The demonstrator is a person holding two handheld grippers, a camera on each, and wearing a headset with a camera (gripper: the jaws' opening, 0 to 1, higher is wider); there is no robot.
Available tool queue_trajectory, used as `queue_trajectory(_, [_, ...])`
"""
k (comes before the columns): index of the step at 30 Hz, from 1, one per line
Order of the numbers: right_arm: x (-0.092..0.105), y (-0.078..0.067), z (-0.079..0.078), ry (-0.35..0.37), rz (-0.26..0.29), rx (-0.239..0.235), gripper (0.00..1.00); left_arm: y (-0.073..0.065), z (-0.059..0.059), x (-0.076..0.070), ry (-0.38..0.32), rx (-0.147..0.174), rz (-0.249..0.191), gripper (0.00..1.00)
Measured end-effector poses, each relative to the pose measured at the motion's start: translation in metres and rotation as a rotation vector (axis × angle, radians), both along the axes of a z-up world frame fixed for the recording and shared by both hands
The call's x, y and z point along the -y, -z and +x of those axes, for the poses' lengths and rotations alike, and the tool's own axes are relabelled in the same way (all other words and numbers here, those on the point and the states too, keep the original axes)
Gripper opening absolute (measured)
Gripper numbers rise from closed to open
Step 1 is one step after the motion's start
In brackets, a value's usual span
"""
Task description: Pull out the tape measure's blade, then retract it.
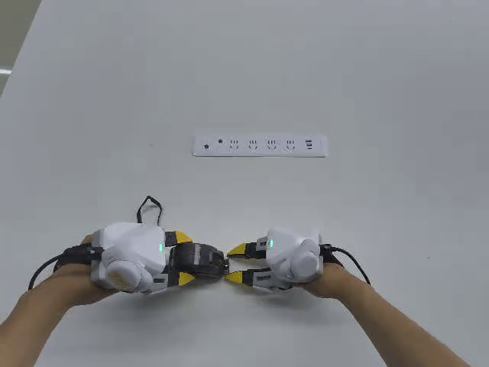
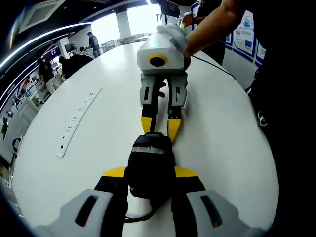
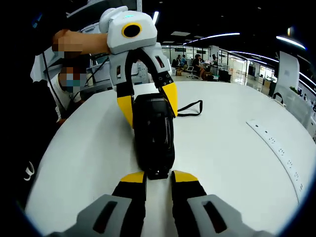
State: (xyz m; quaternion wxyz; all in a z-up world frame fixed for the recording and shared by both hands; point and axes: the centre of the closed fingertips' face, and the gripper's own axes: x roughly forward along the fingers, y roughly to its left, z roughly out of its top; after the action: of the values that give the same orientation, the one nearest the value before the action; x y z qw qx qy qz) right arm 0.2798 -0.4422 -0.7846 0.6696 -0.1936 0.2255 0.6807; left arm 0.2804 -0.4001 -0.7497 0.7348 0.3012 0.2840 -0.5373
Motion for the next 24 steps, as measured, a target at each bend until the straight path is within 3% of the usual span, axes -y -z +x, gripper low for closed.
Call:
queue_trajectory(2, [0.0005,-0.0001,-0.0017,-0.016,-0.001,0.007,0.17,-0.001,0.0001,0.0003,-0.003,0.007,-0.006,0.29])
queue_trajectory(4, [0.0013,-0.0011,-0.0009,-0.004,0.0,-0.016,0.16,-0.0006,0.0004,-0.0007,-0.015,0.008,-0.02,0.29])
queue_trajectory(6, [0.0016,-0.0012,-0.0019,-0.031,-0.01,0.024,0.15,-0.0014,0.0006,-0.0002,-0.018,0.011,-0.026,0.29])
queue_trajectory(8, [0.0019,-0.0013,-0.002,-0.026,-0.01,0.015,0.12,-0.0031,-0.0008,0.0012,-0.002,0.022,-0.022,0.29])
queue_trajectory(24, [0.0021,-0.004,-0.0015,-0.039,-0.006,0.002,0.1,-0.0035,-0.0019,-0.0012,-0.003,0.005,-0.033,0.29])
